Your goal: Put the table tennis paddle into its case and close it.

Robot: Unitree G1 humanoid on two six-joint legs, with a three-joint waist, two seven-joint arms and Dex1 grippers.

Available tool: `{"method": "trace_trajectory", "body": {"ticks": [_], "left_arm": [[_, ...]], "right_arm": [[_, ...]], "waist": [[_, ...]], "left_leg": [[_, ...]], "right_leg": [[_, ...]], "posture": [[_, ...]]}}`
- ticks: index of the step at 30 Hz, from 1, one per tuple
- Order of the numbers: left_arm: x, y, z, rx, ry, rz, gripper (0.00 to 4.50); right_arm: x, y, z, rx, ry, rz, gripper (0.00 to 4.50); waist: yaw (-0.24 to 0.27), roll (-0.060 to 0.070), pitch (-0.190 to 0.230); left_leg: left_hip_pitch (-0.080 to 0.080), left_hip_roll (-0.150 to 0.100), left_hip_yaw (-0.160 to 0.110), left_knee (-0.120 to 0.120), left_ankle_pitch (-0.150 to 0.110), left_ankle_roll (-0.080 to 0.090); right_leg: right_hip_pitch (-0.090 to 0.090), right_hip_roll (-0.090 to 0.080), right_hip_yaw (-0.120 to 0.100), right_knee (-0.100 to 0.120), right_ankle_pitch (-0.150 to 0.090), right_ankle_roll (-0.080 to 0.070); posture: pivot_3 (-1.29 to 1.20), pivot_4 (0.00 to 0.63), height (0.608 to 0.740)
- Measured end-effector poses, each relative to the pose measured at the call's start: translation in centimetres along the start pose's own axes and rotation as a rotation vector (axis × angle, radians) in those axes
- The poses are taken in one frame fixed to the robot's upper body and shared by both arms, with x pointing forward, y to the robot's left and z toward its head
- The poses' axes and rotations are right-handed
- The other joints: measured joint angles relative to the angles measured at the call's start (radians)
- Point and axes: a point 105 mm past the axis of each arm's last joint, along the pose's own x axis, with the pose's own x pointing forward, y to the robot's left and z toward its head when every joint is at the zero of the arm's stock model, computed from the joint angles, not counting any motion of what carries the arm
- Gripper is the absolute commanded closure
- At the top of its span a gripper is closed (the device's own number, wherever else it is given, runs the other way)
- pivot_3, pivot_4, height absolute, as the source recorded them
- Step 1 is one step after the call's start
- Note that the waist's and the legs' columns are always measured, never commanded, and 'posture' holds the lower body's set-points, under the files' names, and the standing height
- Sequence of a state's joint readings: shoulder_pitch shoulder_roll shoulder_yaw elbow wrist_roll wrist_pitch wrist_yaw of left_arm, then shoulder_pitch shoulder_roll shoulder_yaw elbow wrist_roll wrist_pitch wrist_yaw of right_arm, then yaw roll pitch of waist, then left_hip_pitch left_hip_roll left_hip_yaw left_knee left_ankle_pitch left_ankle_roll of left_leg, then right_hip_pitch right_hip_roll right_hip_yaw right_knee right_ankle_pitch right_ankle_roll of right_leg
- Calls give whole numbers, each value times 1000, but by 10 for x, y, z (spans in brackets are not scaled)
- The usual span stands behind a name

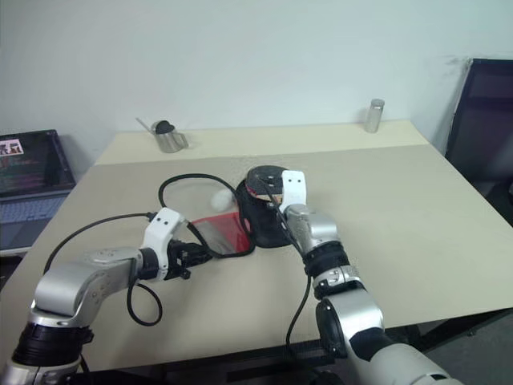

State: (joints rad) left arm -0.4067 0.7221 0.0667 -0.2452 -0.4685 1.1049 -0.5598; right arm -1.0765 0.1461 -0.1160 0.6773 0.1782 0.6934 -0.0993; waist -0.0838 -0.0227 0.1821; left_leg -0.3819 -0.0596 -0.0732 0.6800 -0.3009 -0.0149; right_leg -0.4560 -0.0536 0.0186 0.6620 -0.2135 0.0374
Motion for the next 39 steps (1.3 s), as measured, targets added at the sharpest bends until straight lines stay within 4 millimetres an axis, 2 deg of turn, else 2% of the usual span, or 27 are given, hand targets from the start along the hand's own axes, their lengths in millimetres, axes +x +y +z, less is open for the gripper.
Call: {"method": "trace_trajectory", "body": {"ticks": [9,16,24,30,39], "left_arm": [[0,0,2,4,-5,1,2657],[0,0,2,4,-5,1,2657],[0,1,2,4,-4,3,2657],[0,0,2,3,-4,1,2657],[0,0,2,4,-4,1,2657]], "right_arm": [[-2,4,1,-22,-2,13,3304],[-11,19,17,-75,-65,67,3304],[-12,14,-11,-97,24,63,3304],[-11,14,-12,-100,22,58,3304],[-3,4,-21,-31,29,21,3304]], "waist": [[0,0,0],[1,0,0],[0,0,0],[0,0,0],[1,0,0]], "left_leg": [[0,0,0,0,0,0],[0,0,0,0,0,0],[0,0,0,0,0,0],[0,0,0,0,0,0],[0,0,0,0,0,0]], "right_leg": [[0,0,0,0,0,0],[0,0,0,0,0,0],[0,0,0,0,0,0],[0,0,0,0,0,0],[0,0,0,0,0,0]], "posture": [[0,150,740],[0,150,740],[0,150,740],[0,150,740],[0,150,740]]}}
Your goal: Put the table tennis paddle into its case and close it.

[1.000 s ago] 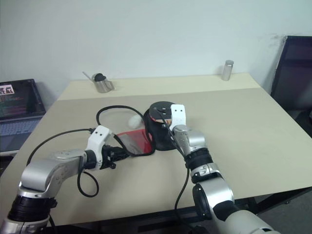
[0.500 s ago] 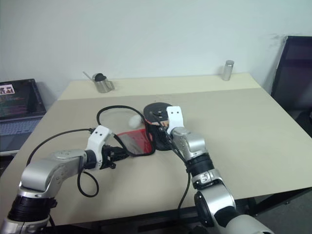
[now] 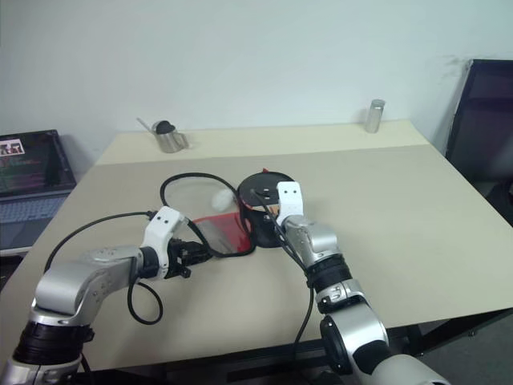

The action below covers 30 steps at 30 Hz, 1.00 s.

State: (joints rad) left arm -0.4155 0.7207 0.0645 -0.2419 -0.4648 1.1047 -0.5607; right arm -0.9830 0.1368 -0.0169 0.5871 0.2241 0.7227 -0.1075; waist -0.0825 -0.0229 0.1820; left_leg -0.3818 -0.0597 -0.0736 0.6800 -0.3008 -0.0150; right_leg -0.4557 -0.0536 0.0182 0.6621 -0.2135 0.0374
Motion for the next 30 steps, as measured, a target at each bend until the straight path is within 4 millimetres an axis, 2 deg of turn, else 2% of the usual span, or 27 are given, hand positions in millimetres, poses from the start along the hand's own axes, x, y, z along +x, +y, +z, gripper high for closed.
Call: {"method": "trace_trajectory", "body": {"ticks": [17,18,21,25,26,30], "left_arm": [[1,-2,3,8,-2,-6,2657],[1,-2,3,8,-1,-6,2657],[1,-2,3,9,-2,-6,2657],[1,-2,6,13,-9,-5,2657],[1,-1,6,13,-9,-5,2657],[3,1,7,3,-12,3,2657]], "right_arm": [[6,-7,-10,21,13,-44,3305],[6,-6,-11,25,13,-40,2572],[7,-5,-11,44,14,-21,1726],[7,-4,-9,49,3,-16,283],[7,-4,-8,49,0,-12,31],[4,2,-1,39,-26,29,31]], "waist": [[8,0,0],[9,0,0],[8,0,0],[8,0,0],[8,0,0],[8,0,0]], "left_leg": [[0,0,0,0,0,0],[0,0,0,0,0,0],[0,0,0,0,0,0],[0,0,0,0,0,0],[0,0,0,0,0,0],[0,0,0,0,0,0]], "right_leg": [[0,0,0,0,0,0],[0,0,0,0,0,0],[0,0,0,0,0,0],[0,0,0,0,0,0],[0,0,0,0,0,0],[0,0,0,0,0,0]], "posture": [[0,150,740],[0,150,740],[0,150,740],[0,150,740],[0,150,740],[0,150,740]]}}
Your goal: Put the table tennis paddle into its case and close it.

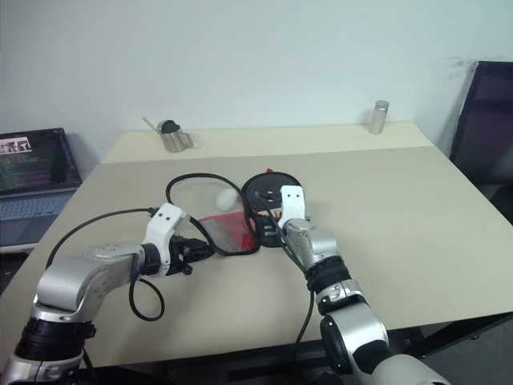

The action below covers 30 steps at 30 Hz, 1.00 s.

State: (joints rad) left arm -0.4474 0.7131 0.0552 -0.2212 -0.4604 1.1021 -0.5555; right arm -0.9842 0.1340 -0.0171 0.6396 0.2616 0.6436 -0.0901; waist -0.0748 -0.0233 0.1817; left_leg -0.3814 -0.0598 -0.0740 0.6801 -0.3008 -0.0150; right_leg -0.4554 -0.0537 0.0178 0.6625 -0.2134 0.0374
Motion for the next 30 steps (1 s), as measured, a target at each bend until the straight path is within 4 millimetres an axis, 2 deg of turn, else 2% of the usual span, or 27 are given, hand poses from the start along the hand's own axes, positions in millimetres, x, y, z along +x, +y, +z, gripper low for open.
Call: {"method": "trace_trajectory", "body": {"ticks": [3,5,7,9,13,16,18,22,24,27,30], "left_arm": [[6,5,9,-4,-39,19,2657],[11,6,23,14,-89,30,2657],[16,5,42,44,-165,27,2657],[23,3,61,79,-238,24,2657],[43,-17,98,128,-351,-51,2657],[66,-43,116,149,-380,-136,2657],[84,-60,122,151,-378,-178,2657],[125,-81,123,141,-332,-131,2657],[135,-74,119,142,-317,-55,2657],[135,-58,114,126,-324,9,2657],[111,-40,126,124,-421,-15,2657]], "right_arm": [[-10,13,21,-13,-61,105,31],[-19,18,34,-13,-90,178,31],[-33,11,53,-20,-136,215,31],[-47,-6,71,-14,-184,220,31],[-73,-57,100,-18,-277,109,31],[-89,-105,112,-1,-310,-35,31],[-99,-129,117,8,-328,-108,31],[-113,-164,113,28,-335,-226,31],[-115,-174,102,52,-314,-246,31],[-116,-175,86,147,-271,-196,31],[-114,-149,67,369,-225,33,31]], "waist": [[1,0,0],[4,0,0],[18,0,0],[30,0,0],[47,-1,-1],[48,-1,-1],[47,-1,-1],[37,-1,-1],[25,-1,-1],[17,-1,-1],[15,-1,-1]], "left_leg": [[0,0,0,0,0,0],[0,0,0,0,0,0],[-1,0,0,1,0,0],[-1,0,-1,1,0,0],[-1,-1,0,1,0,0],[-1,-1,2,1,0,1],[-2,-1,2,1,0,1],[-1,0,8,0,0,2],[0,1,10,-1,0,2],[0,1,10,-1,0,4],[1,2,9,0,0,6]], "right_leg": [[0,0,0,0,0,0],[0,0,-1,0,0,0],[0,0,-1,-1,0,0],[1,0,-2,-1,0,0],[1,-1,-2,-2,0,0],[1,-1,-2,-2,0,0],[1,-1,-2,-3,0,0],[0,0,0,-1,0,0],[-1,0,2,0,0,0],[-1,0,2,1,0,0],[-1,0,2,2,0,0]], "posture": [[0,150,740],[0,150,740],[0,150,740],[0,150,740],[0,150,740],[0,150,740],[0,150,740],[0,150,740],[0,150,740],[0,150,740],[0,150,740]]}}
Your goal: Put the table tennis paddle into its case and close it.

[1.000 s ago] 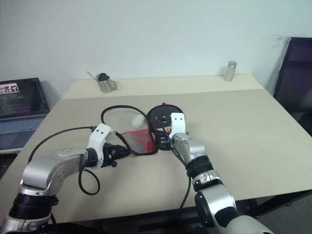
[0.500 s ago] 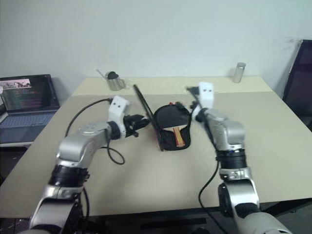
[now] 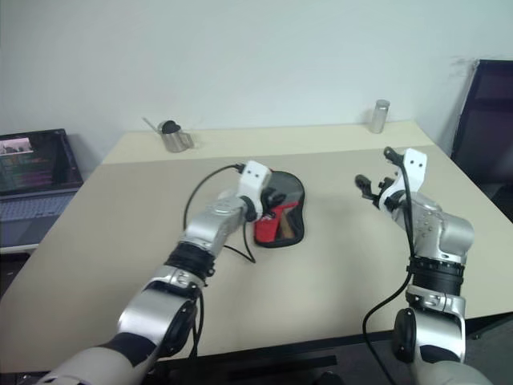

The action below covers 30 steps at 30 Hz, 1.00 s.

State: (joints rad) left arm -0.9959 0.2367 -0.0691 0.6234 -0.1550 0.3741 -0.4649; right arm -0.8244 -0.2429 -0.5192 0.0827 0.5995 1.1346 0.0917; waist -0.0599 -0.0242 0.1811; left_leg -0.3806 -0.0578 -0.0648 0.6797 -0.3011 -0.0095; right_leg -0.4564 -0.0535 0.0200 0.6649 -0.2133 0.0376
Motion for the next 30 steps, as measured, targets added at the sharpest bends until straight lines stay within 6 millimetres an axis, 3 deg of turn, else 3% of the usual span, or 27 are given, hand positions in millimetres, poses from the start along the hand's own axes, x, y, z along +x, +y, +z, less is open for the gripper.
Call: {"method": "trace_trajectory", "body": {"ticks": [3,6,12,18,21,30], "left_arm": [[-31,3,23,-17,-98,-139,2657],[-65,3,27,-19,-79,-258,2094],[-112,9,-1,-104,76,-331,36],[-145,11,-35,-113,237,-346,36],[-149,12,-50,-111,288,-315,36],[-154,-3,-53,-58,308,-345,36]], "right_arm": [[1,15,-35,159,108,118,31],[3,23,-56,288,156,169,0],[12,28,-76,377,205,162,0],[19,25,-90,422,249,147,0],[22,21,-96,432,267,127,0],[31,24,-109,398,296,113,0]], "waist": [[4,0,0],[6,1,0],[8,1,-1],[4,1,-1],[5,1,-1],[2,1,-1]], "left_leg": [[-1,-1,-2,0,0,0],[-1,-1,-3,0,1,-3],[0,-2,-5,1,1,-2],[0,-2,-5,0,1,-2],[0,-2,-5,0,0,0],[2,-1,-5,0,0,1]], "right_leg": [[0,0,0,-1,0,0],[0,-1,0,-1,0,0],[1,-1,-2,-1,0,0],[2,0,-2,-1,0,0],[2,0,-2,-1,0,0],[4,0,-2,-1,1,-1]], "posture": [[0,150,740],[0,150,740],[0,150,740],[0,150,740],[0,150,740],[0,150,740]]}}
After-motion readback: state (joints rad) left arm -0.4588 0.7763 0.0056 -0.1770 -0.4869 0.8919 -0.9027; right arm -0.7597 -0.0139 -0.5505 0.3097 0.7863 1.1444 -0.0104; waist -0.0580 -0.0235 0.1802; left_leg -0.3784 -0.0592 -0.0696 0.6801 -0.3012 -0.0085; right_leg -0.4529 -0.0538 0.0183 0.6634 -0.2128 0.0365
